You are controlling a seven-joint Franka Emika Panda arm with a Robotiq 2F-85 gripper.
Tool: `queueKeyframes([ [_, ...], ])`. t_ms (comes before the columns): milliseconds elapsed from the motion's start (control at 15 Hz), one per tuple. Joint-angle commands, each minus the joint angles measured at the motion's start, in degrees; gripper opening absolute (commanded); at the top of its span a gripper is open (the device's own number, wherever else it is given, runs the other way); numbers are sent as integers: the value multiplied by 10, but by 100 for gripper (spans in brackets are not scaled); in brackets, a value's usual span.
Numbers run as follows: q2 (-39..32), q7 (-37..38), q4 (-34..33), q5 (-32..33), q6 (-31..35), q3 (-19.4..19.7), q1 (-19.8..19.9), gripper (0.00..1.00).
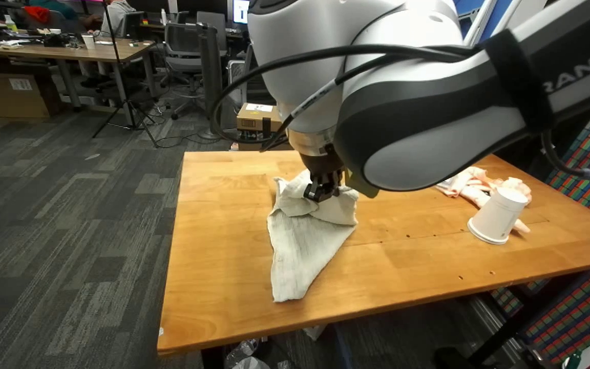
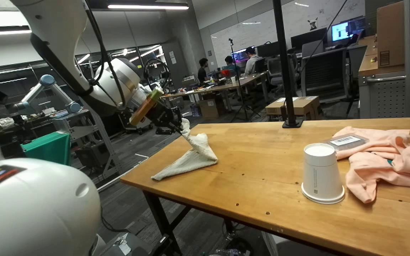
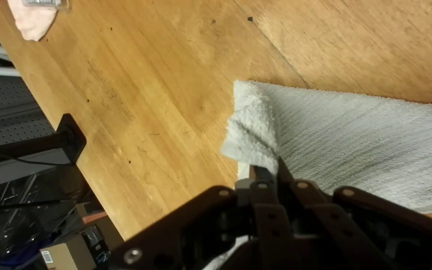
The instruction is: Fold the white towel
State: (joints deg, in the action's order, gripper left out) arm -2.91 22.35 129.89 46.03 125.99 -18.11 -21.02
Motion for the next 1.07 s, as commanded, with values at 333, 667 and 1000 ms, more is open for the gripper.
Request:
queueKeyframes([
  [333, 13, 6, 1, 17, -33, -23, -9, 2],
  [667, 11, -14, 1, -4, -30, -31, -14, 2],
  [1000, 12, -36, 1, -31, -26, -38, -16, 11],
])
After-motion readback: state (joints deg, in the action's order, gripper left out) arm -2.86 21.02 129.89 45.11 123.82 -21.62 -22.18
